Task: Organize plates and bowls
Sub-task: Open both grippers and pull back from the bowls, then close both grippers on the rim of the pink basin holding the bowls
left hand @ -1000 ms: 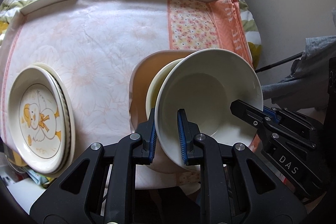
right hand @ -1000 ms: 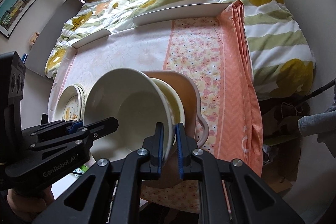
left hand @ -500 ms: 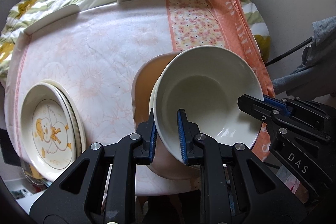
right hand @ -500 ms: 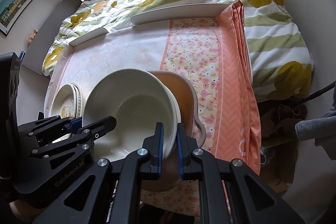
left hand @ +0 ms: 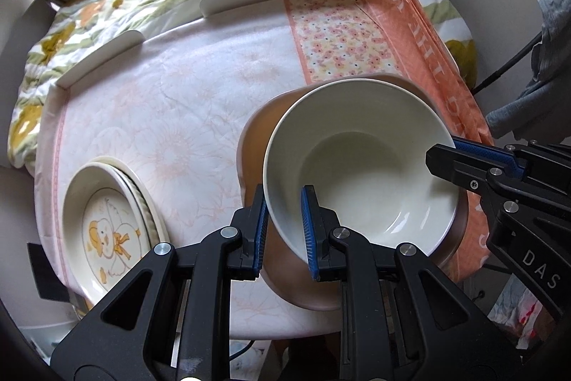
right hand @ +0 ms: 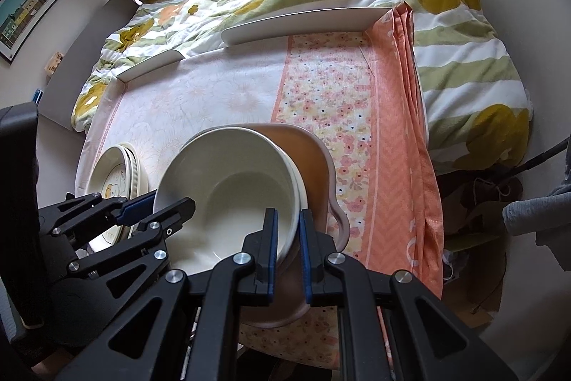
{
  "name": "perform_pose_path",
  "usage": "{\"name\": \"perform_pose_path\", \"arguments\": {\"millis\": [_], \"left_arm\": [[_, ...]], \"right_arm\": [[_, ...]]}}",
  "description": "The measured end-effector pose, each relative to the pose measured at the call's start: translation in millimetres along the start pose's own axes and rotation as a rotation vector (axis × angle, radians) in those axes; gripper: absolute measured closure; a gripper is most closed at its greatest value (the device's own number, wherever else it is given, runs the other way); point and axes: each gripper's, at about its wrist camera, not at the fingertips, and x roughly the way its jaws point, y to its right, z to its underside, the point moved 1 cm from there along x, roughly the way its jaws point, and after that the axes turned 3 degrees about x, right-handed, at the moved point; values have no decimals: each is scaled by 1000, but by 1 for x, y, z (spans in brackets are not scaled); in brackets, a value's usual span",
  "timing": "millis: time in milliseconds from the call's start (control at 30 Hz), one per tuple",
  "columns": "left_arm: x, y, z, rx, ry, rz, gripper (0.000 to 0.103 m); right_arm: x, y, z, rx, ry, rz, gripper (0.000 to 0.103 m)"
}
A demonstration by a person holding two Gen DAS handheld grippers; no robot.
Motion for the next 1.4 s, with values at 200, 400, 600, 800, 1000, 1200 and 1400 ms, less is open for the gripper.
{"name": "perform_pose_path", "arguments": {"millis": [200,400,600,800,1000,1200,1400], "left_arm": [[-1,-2,1,-5,0,17,87],[-32,-16,-1,-52,77,51,86],[-103,-45,-1,-108,260,37,0],[-171,-70,22,-82,515,-34,0],[-164,-76,62,-70,575,-24,0],[-107,-73,84,-78,470,49,0],[-52,-60,84,-58,353,75,2]], "right_arm": [[-1,0,0,5,1,1,92],[-22,-3,-2,7,56,-12,92],[-76,-23,-6,-87,169,-26,86],[-138,-38,13,-191,405,39,0],[-154,-38,54,-194,556,190,0],[-109,-10,75,-67,465,268,0],[-58,14,83,-6,307,278,6]]}}
